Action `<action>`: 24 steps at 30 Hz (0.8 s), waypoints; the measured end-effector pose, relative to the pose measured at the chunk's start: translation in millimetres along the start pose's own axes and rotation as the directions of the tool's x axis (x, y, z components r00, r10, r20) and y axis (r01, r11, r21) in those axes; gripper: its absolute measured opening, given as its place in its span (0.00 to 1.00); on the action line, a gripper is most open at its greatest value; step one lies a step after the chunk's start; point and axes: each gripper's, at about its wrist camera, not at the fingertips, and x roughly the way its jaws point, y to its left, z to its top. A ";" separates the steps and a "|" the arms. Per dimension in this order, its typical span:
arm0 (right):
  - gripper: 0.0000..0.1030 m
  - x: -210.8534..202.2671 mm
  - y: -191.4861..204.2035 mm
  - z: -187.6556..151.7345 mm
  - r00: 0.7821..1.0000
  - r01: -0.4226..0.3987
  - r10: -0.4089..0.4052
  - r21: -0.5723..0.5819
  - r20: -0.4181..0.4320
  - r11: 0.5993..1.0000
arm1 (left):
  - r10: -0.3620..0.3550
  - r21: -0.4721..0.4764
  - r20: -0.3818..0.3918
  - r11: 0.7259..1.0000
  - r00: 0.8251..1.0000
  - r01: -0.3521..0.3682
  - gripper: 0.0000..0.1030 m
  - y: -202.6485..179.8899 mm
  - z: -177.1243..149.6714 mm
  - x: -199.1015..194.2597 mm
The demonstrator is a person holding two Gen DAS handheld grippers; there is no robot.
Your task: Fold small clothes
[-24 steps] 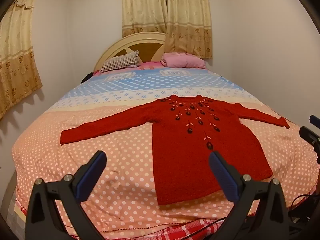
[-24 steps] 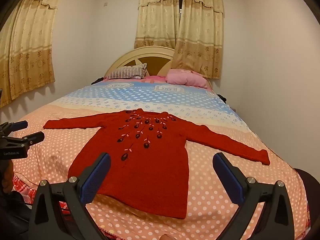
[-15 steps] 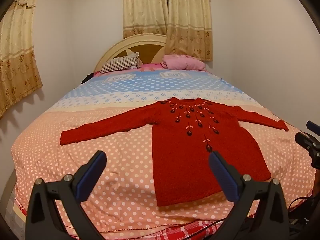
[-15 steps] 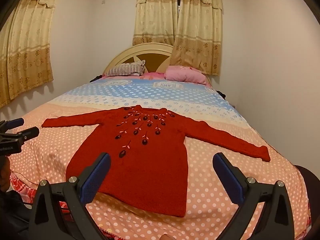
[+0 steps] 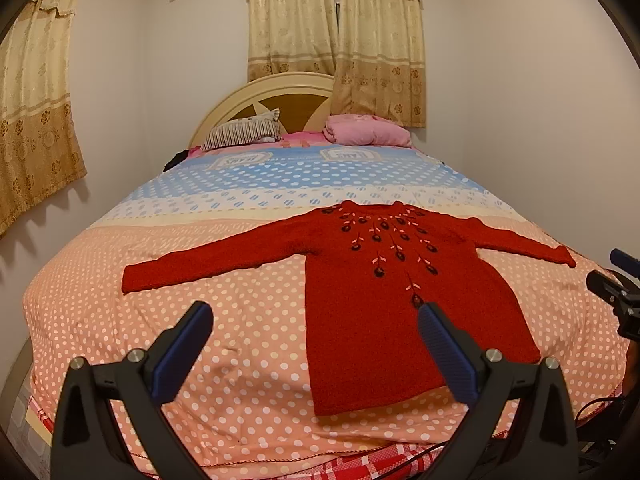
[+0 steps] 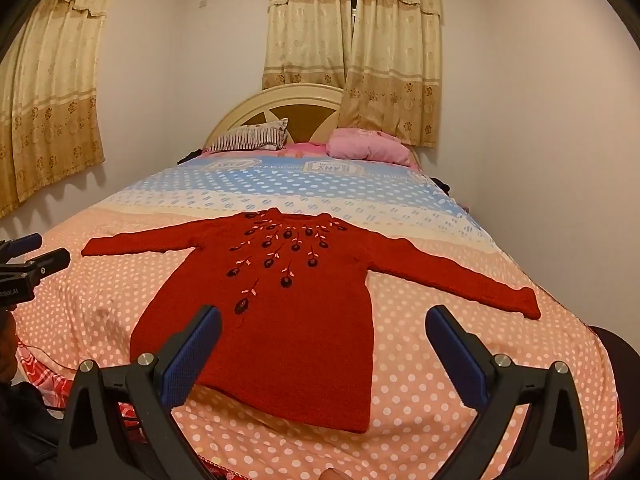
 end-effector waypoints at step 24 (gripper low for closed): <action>0.99 7.2 -2.6 -4.1 1.000 0.006 -0.005 0.017 -0.023 1.000 | 0.013 -0.009 -0.005 1.000 1.000 -0.013 1.00 7.4 -0.6 3.2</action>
